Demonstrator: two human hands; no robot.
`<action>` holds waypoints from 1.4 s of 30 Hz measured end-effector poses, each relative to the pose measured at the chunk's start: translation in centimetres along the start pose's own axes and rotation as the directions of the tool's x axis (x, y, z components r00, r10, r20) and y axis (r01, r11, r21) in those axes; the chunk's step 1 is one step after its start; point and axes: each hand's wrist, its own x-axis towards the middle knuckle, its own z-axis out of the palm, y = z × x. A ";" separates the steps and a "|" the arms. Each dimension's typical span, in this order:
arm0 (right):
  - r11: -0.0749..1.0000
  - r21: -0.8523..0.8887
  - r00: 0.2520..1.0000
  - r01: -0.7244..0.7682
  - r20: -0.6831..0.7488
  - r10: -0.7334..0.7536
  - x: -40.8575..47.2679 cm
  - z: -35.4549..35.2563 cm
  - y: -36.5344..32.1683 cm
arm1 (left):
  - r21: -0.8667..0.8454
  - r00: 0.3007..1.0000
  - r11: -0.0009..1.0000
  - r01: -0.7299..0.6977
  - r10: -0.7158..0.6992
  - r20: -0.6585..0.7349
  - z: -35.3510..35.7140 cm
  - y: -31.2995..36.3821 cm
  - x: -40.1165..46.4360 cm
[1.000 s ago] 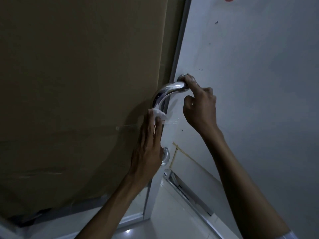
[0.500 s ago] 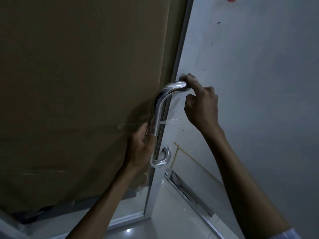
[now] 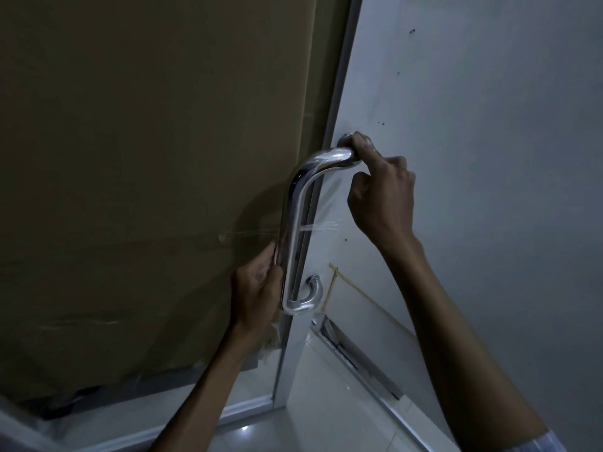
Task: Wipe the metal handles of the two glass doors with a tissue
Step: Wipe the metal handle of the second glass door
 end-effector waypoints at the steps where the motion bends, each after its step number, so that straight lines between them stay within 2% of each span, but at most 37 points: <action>1: 1.000 -0.002 1.000 0.000 -0.005 0.000 -0.1 0.1 0.0 | -0.027 1.000 1.000 0.014 -0.014 0.001 0.1 0.0 -0.2; 6: 1.000 0.013 0.999 -0.016 -0.027 0.017 -0.3 0.4 -0.1 | 0.128 0.985 0.980 0.154 -0.162 0.056 -0.6 -4.1 -1.0; 11: 1.000 -0.002 0.999 -0.012 -0.030 0.012 -0.1 0.9 0.2 | 0.071 0.999 0.997 0.040 -0.040 0.000 -0.7 -3.4 -1.2; 15: 1.000 0.010 0.999 -0.008 -0.046 0.008 -0.2 1.0 0.0 | 0.197 0.994 0.975 0.103 -0.109 0.019 -0.5 -6.6 -2.6; 21: 1.000 -0.011 0.999 0.002 -0.051 -0.003 -0.1 0.9 0.2 | 0.084 0.993 0.990 0.116 -0.118 0.016 -0.9 -7.6 -2.9; 23: 1.000 -0.014 0.999 -0.003 -0.049 0.002 0.0 0.9 0.2 | 0.112 0.993 0.988 0.107 -0.112 0.033 -0.7 -8.0 -3.5; 27: 1.000 0.005 0.998 -0.013 -0.057 0.013 -0.1 0.9 0.1 | 0.145 0.943 0.943 0.300 -0.316 0.108 -1.1 -9.9 -4.4; 29: 1.000 0.008 0.998 -0.011 -0.062 0.012 -0.1 1.0 0.0 | 0.196 0.927 0.921 0.337 -0.361 0.104 -1.0 -9.7 -4.2; 31: 1.000 -0.005 0.998 -0.004 -0.056 0.004 0.0 1.1 0.0 | 0.162 0.909 0.910 0.382 -0.401 0.114 -0.6 -9.4 -3.7; 34: 1.000 0.004 0.999 -0.001 -0.053 0.001 0.1 1.1 0.1 | 0.002 0.863 0.877 0.480 -0.472 0.181 -0.7 -9.7 -2.9; 36: 1.000 0.013 0.998 0.003 -0.063 -0.002 0.1 1.0 0.1 | -0.043 0.850 0.860 0.508 -0.492 0.190 -1.4 -9.8 -2.9; 42: 1.000 0.020 0.998 -0.007 -0.070 0.008 0.0 1.1 0.1 | -0.063 0.814 0.818 0.572 -0.556 0.168 -1.0 -10.1 -3.3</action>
